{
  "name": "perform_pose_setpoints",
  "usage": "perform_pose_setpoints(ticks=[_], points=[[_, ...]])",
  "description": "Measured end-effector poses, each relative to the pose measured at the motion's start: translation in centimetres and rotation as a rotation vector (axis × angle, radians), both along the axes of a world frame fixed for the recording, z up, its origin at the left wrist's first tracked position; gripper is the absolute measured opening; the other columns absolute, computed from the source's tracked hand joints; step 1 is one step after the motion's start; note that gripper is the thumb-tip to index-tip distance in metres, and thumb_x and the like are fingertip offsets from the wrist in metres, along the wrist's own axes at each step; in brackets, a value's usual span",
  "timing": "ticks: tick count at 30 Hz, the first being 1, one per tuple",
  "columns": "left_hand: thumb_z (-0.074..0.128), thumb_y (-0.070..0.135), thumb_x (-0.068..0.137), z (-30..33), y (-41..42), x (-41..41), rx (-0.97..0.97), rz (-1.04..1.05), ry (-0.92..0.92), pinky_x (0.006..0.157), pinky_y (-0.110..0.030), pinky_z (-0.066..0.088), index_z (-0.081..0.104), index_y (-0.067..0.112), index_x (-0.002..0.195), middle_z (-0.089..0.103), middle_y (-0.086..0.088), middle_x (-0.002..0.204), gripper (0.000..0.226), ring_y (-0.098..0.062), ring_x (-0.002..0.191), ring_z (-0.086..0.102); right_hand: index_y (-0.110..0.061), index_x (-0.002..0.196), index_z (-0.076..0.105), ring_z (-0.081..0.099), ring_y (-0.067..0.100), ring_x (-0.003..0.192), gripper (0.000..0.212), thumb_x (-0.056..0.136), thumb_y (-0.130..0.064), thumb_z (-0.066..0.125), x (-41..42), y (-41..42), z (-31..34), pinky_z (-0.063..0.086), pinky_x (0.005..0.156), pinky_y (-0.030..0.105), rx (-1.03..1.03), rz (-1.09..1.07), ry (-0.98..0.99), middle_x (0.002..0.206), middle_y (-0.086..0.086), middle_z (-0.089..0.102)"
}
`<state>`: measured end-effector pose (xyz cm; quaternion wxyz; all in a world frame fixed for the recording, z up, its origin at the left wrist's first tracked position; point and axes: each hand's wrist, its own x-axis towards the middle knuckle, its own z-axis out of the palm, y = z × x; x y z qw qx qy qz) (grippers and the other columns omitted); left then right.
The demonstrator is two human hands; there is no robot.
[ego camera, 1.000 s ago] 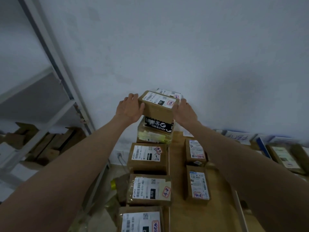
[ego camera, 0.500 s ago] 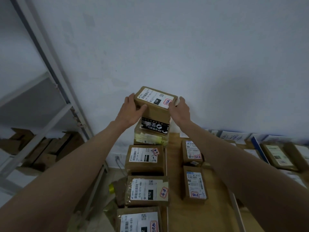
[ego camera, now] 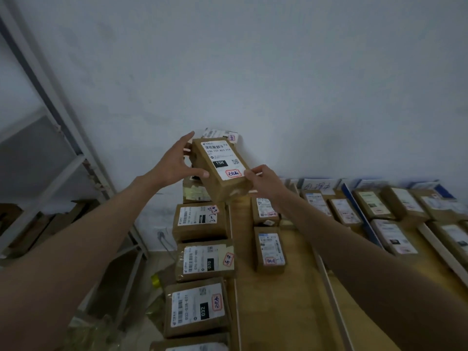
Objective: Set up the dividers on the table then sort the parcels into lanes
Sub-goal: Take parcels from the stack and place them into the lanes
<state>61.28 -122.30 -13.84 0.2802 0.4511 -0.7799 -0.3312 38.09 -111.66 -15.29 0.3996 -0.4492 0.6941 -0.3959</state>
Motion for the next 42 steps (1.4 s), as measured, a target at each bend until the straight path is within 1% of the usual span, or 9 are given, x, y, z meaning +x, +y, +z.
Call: perform_pose_setpoints(ticks=[4, 6, 9, 11, 15, 18, 22, 32, 42], points=[[0.088, 0.023, 0.069, -0.8, 2.5, -1.9, 0.023, -0.109, 0.044, 0.098, -0.029, 0.035, 0.029, 0.032, 0.147, 0.044, 0.009, 0.136, 0.098, -0.010, 0.122, 0.043, -0.003, 0.121, 0.060, 0.067, 0.020, 0.101, 0.036, 0.103, -0.030, 0.046, -0.7, 3.6, -1.0, 0.059, 0.080, 0.030, 0.012, 0.039, -0.056, 0.115, 0.008, 0.068], [0.085, 0.021, 0.074, -1.8, 3.5, -2.9, 0.006, -0.115, 0.007, 0.099, -0.032, 0.037, 0.034, 0.025, 0.148, 0.045, 0.009, 0.136, 0.090, -0.011, 0.122, 0.045, -0.005, 0.118, 0.062, 0.068, 0.019, 0.099, 0.031, 0.103, -0.027, 0.046, -1.0, 5.0, -1.5, 0.058, 0.076, 0.027, 0.017, 0.018, -0.089, 0.114, 0.007, 0.069], [0.079, 0.022, 0.081, -3.2, 4.8, -4.8, -0.022, -0.165, -0.079, 0.106, -0.039, 0.042, 0.047, 0.020, 0.141, 0.052, 0.006, 0.138, 0.068, -0.015, 0.125, 0.051, -0.009, 0.114, 0.063, 0.067, 0.019, 0.100, 0.025, 0.102, -0.025, 0.048, -1.7, 6.9, -2.1, 0.058, 0.088, 0.037, 0.042, -0.076, -0.063, 0.114, 0.006, 0.069], [0.075, 0.021, 0.084, -4.0, 5.8, -6.3, -0.033, -0.185, -0.119, 0.108, -0.040, 0.041, 0.051, 0.018, 0.138, 0.054, -0.001, 0.137, 0.059, -0.020, 0.124, 0.053, -0.009, 0.116, 0.061, 0.067, 0.020, 0.099, 0.024, 0.102, -0.024, 0.049, -2.3, 8.3, -2.3, 0.059, 0.084, 0.038, 0.059, -0.132, -0.093, 0.115, 0.007, 0.067], [0.066, 0.027, 0.092, -5.1, 8.5, -9.3, -0.062, -0.210, -0.252, 0.106, -0.042, 0.043, 0.048, 0.014, 0.143, 0.049, -0.007, 0.140, 0.056, -0.026, 0.127, 0.049, -0.005, 0.119, 0.060, 0.063, 0.013, 0.083, 0.029, 0.102, -0.026, 0.049, -4.0, 11.2, -2.8, 0.052, 0.059, 0.021, 0.114, -0.263, -0.020, 0.104, 0.003, 0.065], [0.057, 0.037, 0.096, -5.8, 11.1, -11.6, -0.134, -0.240, -0.390, 0.101, -0.043, 0.047, 0.046, 0.021, 0.144, 0.047, -0.004, 0.143, 0.052, -0.026, 0.124, 0.052, -0.003, 0.123, 0.059, 0.064, 0.020, 0.095, 0.034, 0.100, -0.027, 0.052, -5.7, 13.0, -4.4, 0.058, 0.079, 0.034, 0.158, -0.415, -0.023, 0.112, 0.008, 0.065], [0.041, 0.045, 0.101, -6.8, 14.7, -14.7, -0.290, -0.301, -0.520, 0.094, -0.041, 0.050, 0.042, 0.023, 0.145, 0.049, -0.003, 0.143, 0.050, -0.025, 0.120, 0.055, -0.003, 0.122, 0.061, 0.062, 0.028, 0.107, 0.034, 0.098, -0.025, 0.053, -7.3, 16.5, -5.9, 0.055, 0.092, 0.046, 0.152, -0.559, 0.000, 0.118, 0.013, 0.064], [0.035, 0.043, 0.101, -8.2, 21.5, -20.5, -0.377, -0.373, -0.602, 0.092, -0.039, 0.045, 0.051, 0.018, 0.136, 0.053, -0.004, 0.134, 0.045, -0.024, 0.113, 0.056, -0.005, 0.121, 0.061, 0.062, 0.027, 0.106, 0.032, 0.099, -0.024, 0.050, -12.7, 24.8, -7.7, 0.055, 0.091, 0.046, 0.176, -0.728, -0.019, 0.116, 0.012, 0.064], [0.035, 0.049, 0.100, -10.3, 29.0, -27.9, -0.306, -0.296, -0.640, 0.105, -0.043, 0.036, 0.049, 0.021, 0.139, 0.048, -0.004, 0.142, 0.050, -0.027, 0.125, 0.051, -0.006, 0.123, 0.059, 0.060, 0.024, 0.107, 0.032, 0.099, -0.026, 0.052, -22.9, 33.4, -10.5, 0.055, 0.090, 0.040, 0.210, -0.726, -0.042, 0.120, 0.009, 0.062]])
